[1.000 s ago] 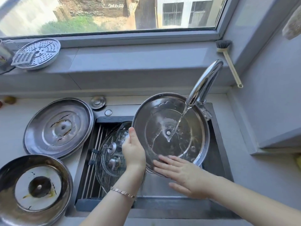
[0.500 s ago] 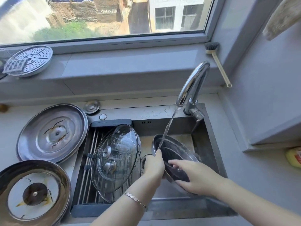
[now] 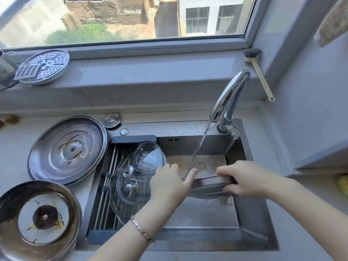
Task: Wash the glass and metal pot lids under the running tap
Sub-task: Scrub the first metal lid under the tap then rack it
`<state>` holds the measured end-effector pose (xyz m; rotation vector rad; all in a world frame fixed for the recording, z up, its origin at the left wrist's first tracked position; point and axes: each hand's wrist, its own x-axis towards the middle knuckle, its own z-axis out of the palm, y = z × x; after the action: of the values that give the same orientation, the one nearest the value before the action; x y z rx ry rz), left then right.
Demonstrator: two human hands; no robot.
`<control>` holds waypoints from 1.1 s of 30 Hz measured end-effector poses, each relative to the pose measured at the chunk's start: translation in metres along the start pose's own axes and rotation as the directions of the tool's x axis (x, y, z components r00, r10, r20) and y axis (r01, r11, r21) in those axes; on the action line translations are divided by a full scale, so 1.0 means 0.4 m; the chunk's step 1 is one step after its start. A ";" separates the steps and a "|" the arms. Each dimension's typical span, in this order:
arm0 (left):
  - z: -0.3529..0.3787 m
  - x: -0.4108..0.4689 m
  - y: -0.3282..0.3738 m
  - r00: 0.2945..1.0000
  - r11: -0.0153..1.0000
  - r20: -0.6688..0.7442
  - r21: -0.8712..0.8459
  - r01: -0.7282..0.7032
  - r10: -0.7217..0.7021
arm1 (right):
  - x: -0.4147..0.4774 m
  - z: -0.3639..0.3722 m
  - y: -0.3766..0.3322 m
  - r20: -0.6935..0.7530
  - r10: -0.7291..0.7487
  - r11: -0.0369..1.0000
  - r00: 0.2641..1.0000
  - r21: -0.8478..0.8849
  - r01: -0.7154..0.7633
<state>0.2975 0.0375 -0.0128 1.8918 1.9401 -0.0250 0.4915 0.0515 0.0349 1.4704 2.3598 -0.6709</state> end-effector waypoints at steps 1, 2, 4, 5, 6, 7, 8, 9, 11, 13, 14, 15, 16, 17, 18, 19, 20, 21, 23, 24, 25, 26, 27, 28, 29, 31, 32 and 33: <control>0.007 0.003 -0.007 0.994 0.987 -0.021 -0.117 -0.112 0.110 | 0.004 -0.019 -0.001 0.018 -0.022 1.000 1.000 0.009 0.021; 0.012 0.005 -0.009 0.979 0.935 0.038 -0.305 -0.181 0.202 | 0.011 -0.041 -0.003 0.034 -0.048 0.998 0.998 0.035 0.046; 0.018 0.000 0.000 0.929 0.762 0.176 -0.631 -0.146 0.325 | 0.035 -0.072 -0.004 0.094 -0.089 0.988 0.992 0.135 0.076; 0.019 -0.005 0.005 0.923 0.678 0.175 -0.726 -0.115 0.343 | 0.049 -0.089 0.000 0.108 -0.096 0.979 0.990 0.191 0.074; 0.022 -0.007 0.009 0.935 0.597 0.138 -0.797 -0.090 0.326 | 0.063 -0.103 0.007 0.109 -0.092 0.967 0.990 0.246 0.063; 0.022 -0.009 0.014 0.953 0.521 0.095 -0.850 -0.073 0.288 | 0.074 -0.115 0.016 0.087 -0.090 0.950 0.992 0.305 0.059; 0.020 -0.010 0.020 0.969 0.455 0.068 -0.889 -0.050 0.239 | 0.085 -0.121 0.026 0.037 -0.091 0.923 0.995 0.379 0.070; 0.019 -0.007 0.025 0.980 0.389 0.060 -0.921 -0.019 0.191 | 0.096 -0.119 0.034 -0.034 -0.079 0.884 0.996 0.459 0.085; 0.010 0.000 0.034 0.996 0.269 0.076 -0.961 0.063 0.038 | 0.115 -0.093 0.035 -0.194 0.003 0.792 0.981 0.600 0.116; 0.005 0.010 0.043 0.988 0.167 0.117 -0.977 0.133 -0.102 | 0.145 -0.045 0.014 -0.282 0.155 0.692 0.947 0.715 0.100; 0.004 0.012 0.050 0.981 0.128 0.137 -0.979 0.155 -0.139 | 0.162 -0.018 -0.007 -0.311 0.225 0.656 0.923 0.749 0.092; 0.005 0.013 0.056 0.973 0.108 0.156 -0.979 0.175 -0.168 | 0.180 0.011 -0.033 -0.338 0.281 0.658 0.898 0.749 0.076; 0.008 0.011 0.064 0.964 0.107 0.167 -0.976 0.192 -0.205 | 0.193 0.036 -0.062 -0.363 0.326 0.690 0.873 0.723 0.043; 0.009 0.010 0.070 0.955 0.108 0.171 -0.974 0.201 -0.243 | 0.202 0.056 -0.091 -0.382 0.360 0.724 0.851 0.689 0.003; 0.010 0.010 0.072 0.944 0.098 0.169 -0.974 0.204 -0.283 | 0.200 0.072 -0.122 -0.396 0.366 0.755 0.842 0.655 -0.020; 0.007 0.013 0.072 0.934 0.063 0.175 -0.977 0.204 -0.313 | 0.193 0.090 -0.154 -0.421 0.327 0.787 0.846 0.617 0.003; 0.003 0.016 0.070 0.923 0.033 0.184 -0.978 0.207 -0.338 | 0.179 0.109 -0.185 -0.451 0.251 0.821 0.857 0.568 0.058; 0.001 0.020 0.064 0.914 0.032 0.179 -0.978 0.204 -0.365 | 0.166 0.124 -0.208 -0.457 0.182 0.844 0.871 0.527 0.101; 0.001 0.021 0.051 0.906 0.040 0.159 -0.981 0.190 -0.393 | 0.165 0.135 -0.208 -0.431 0.139 0.872 0.891 0.480 0.097; 0.001 0.017 0.049 0.908 0.053 0.141 -0.983 0.176 -0.394 | 0.185 0.131 -0.189 -0.410 0.186 0.867 0.893 0.496 0.047; 0.002 0.011 0.050 0.913 0.091 0.114 -0.983 0.161 -0.393 | 0.213 0.122 -0.164 -0.364 0.275 0.841 0.890 0.540 -0.038; 0.005 0.003 0.053 0.920 0.144 0.081 -0.979 0.146 -0.382 | 0.238 0.101 -0.139 -0.282 0.383 0.787 0.880 0.598 -0.151; 0.005 -0.003 0.057 0.926 0.179 0.054 -0.975 0.129 -0.374 | 0.255 0.078 -0.121 -0.201 0.470 0.724 0.859 0.644 -0.246; 0.001 -0.006 0.060 0.929 0.204 0.032 -0.972 0.114 -0.368 | 0.260 0.061 -0.121 -0.156 0.522 0.669 0.839 0.684 -0.289; -0.003 -0.005 0.060 0.930 0.217 0.026 -0.970 0.113 -0.367 | 0.256 0.056 -0.136 -0.157 0.536 0.646 0.829 0.708 -0.284; -0.010 0.008 0.051 0.924 0.183 0.049 -0.975 0.126 -0.380 | 0.225 0.060 -0.195 -0.271 0.422 0.724 0.865 0.676 -0.141; -0.016 0.014 0.047 0.925 0.158 0.070 -0.978 0.138 -0.373 | 0.203 0.059 -0.224 -0.307 0.335 0.766 0.891 0.639 -0.067; -0.019 0.015 0.043 0.932 0.158 0.077 -0.977 0.141 -0.355 | 0.196 0.061 -0.233 -0.320 0.279 0.788 0.905 0.615 -0.025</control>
<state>0.3121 0.0468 -0.0028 0.6385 1.5867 1.0875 0.3730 0.0640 -0.0005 2.2313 2.3722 -1.2697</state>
